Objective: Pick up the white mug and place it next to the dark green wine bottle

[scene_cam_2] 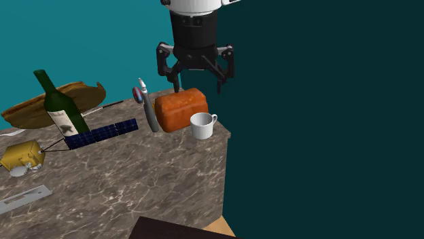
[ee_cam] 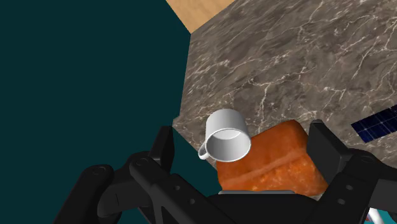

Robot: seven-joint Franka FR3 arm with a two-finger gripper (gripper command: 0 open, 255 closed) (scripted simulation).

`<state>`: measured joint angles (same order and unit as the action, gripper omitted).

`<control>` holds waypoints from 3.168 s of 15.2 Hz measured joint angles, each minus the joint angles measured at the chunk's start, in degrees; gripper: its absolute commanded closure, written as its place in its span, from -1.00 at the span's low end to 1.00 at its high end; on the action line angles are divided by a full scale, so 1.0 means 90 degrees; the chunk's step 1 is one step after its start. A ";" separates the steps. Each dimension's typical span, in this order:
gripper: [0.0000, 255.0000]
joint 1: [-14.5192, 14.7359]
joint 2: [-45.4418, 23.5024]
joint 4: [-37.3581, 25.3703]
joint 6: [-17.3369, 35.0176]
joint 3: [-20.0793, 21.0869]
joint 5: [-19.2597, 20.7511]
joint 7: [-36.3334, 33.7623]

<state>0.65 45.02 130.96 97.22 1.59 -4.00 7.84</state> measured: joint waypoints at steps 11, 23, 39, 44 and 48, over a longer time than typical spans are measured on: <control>-1.00 0.0102 -0.1630 0.0087 0.1439 0.0465 0.0015 -0.0207; -1.00 0.0154 -0.4469 -0.0934 0.2857 0.0981 0.0532 -0.0683; -1.00 0.0349 -0.6698 -0.1898 0.3789 0.1041 0.1245 -0.1165; -1.00 0.0350 -0.6709 -0.1876 0.3824 0.1039 0.1251 -0.1171; 1.00 0.0350 -0.6709 -0.1876 0.3824 0.1039 0.1251 -0.1171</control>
<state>3.80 -15.37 114.07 131.63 10.94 7.26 -2.70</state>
